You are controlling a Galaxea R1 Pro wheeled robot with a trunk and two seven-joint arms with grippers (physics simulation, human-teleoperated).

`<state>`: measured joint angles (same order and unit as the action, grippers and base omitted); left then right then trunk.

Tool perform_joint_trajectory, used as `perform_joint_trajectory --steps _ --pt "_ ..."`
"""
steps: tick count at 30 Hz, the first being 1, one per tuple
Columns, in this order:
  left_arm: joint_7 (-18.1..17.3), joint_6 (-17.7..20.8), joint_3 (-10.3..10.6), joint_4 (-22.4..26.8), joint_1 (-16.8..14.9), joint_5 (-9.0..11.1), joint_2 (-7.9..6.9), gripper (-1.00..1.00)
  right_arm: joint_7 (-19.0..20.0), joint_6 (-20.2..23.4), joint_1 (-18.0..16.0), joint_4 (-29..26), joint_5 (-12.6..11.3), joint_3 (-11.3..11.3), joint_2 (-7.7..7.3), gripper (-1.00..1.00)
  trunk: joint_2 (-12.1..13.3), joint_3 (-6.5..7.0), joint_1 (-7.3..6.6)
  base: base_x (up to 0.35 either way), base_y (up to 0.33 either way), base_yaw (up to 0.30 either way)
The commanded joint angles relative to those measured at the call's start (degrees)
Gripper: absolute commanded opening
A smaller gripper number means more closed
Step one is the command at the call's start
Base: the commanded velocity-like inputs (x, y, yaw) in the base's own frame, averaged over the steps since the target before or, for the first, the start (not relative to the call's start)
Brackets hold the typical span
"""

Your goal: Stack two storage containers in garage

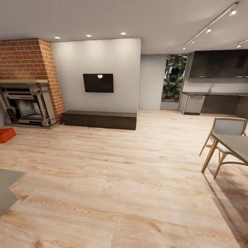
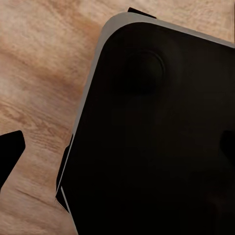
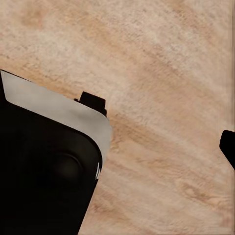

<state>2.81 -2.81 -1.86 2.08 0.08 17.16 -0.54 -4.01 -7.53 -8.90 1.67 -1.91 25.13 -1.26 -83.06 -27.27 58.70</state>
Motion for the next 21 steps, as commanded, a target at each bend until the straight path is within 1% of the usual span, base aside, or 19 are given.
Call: perform_joint_trajectory --steps 1,16,21 --pt "0.09 -0.08 -0.16 0.05 0.01 0.10 0.01 1.00 -0.14 -0.32 -0.06 0.18 -0.20 0.36 0.03 1.00 -0.02 -0.05 0.03 0.325 0.000 0.000" --pt "0.09 -0.09 -0.16 0.06 0.01 0.09 0.02 1.00 -0.21 -0.97 -0.06 0.13 -0.72 -0.05 -0.23 1.00 -0.02 -0.05 0.03 0.325 0.000 0.004" --pt "0.09 -0.09 -0.16 0.06 0.01 0.11 0.01 1.00 -0.28 -0.99 -0.06 0.10 -0.73 -0.08 -0.26 1.00 -0.02 -0.05 0.03 0.325 0.000 0.199"
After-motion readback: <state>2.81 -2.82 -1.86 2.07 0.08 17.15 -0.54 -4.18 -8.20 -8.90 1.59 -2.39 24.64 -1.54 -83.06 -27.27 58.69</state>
